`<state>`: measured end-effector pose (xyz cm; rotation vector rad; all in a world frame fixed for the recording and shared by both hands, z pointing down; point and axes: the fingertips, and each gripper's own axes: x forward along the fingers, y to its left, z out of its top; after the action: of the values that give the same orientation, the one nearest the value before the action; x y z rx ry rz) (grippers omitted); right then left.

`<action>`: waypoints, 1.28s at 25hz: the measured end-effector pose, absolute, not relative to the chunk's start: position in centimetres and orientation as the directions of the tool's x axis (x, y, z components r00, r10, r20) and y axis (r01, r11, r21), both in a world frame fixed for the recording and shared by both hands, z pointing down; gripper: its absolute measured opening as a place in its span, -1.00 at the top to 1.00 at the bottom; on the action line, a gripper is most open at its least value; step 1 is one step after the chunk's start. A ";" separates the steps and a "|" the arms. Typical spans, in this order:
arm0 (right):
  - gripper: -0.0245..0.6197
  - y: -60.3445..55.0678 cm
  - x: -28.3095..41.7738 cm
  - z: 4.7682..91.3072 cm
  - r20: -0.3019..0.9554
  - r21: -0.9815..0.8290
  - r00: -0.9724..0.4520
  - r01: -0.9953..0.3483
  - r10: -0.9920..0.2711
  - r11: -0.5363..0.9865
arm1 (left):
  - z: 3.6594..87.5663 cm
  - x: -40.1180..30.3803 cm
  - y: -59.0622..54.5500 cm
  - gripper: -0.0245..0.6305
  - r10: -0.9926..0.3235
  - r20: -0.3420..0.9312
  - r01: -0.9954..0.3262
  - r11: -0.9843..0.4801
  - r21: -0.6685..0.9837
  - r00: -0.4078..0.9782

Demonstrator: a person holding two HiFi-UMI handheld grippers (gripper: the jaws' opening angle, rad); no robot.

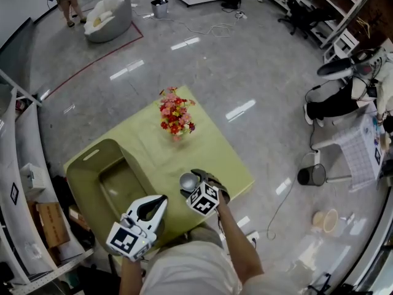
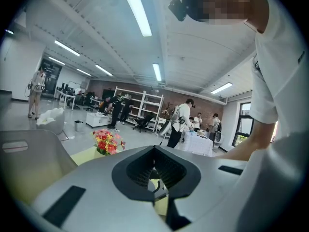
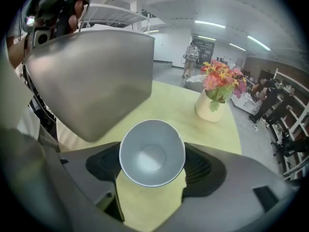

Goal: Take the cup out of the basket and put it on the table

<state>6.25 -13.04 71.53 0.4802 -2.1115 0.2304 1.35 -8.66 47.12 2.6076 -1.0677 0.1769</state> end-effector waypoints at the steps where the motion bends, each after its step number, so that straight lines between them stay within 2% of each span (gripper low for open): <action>1: -0.22 -13.1 6.2 71.6 0.834 0.025 -0.491 -0.421 -0.251 0.907 | 47.1 1.4 -8.7 0.90 -0.658 0.233 -0.698 -0.673 0.243 0.716; 25: -0.23 -13.2 5.8 73.4 0.843 0.073 -0.476 -0.363 -0.252 0.929 | 48.0 2.7 -9.4 0.90 -0.636 0.263 -0.688 -0.681 0.252 0.726; 32: -0.23 -13.3 6.2 72.6 0.824 0.070 -0.494 -0.395 -0.276 0.916 | 47.9 2.5 -9.5 0.90 -0.635 0.273 -0.691 -0.675 0.259 0.723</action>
<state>6.22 -13.32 72.58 0.4781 -2.1185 0.1572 2.45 -9.45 47.87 2.5842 -1.0309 0.2282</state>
